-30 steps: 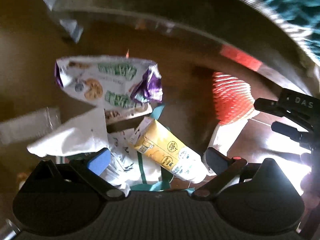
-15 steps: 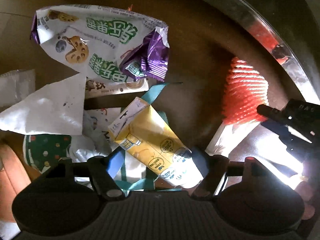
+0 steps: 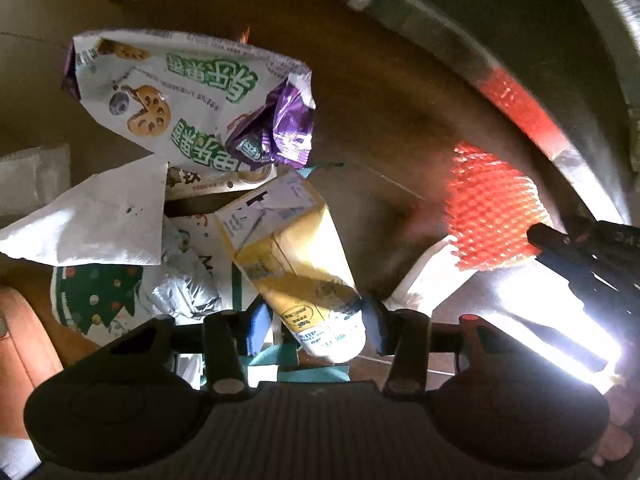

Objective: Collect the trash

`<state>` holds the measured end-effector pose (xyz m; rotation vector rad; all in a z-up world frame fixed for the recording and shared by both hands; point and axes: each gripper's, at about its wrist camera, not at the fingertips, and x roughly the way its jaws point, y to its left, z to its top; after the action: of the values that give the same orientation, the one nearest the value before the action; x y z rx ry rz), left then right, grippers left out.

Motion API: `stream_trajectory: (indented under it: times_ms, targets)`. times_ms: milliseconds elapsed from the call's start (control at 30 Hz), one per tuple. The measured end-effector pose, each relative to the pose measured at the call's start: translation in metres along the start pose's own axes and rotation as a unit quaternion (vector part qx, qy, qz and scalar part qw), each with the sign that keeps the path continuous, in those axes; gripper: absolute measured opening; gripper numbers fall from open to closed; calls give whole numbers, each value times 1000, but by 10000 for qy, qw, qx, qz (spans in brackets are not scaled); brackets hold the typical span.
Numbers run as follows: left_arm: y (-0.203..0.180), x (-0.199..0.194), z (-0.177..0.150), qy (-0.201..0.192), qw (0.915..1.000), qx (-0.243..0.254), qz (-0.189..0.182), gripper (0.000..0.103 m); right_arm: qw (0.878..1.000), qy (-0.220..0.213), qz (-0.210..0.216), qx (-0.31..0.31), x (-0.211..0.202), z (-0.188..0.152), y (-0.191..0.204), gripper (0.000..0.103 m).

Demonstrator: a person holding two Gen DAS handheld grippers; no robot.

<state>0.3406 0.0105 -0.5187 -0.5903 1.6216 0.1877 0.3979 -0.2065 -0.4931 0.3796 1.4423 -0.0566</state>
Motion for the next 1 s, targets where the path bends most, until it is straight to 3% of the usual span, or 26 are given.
stream_trajectory:
  times_ms: [233,567,867,1000]
  targets:
    - [-3,-43,-13,-230,9995,155,-120,43,9991,-155,-88,-384,-70,-8,4,8]
    - [-18,-137,-59,-778,9946,630,-272,43,9944,-500,-86,-928,-173,-52,5,8]
    - [-29,-236,-114,-1486,9819,1101,-402,42,9878,-1043,281,-1124,-275,-93,4,8]
    - [-37,-276,-141,-1904,9706,1412,-427,42,9806,-1441,439,-1253,-320,-108,7,8]
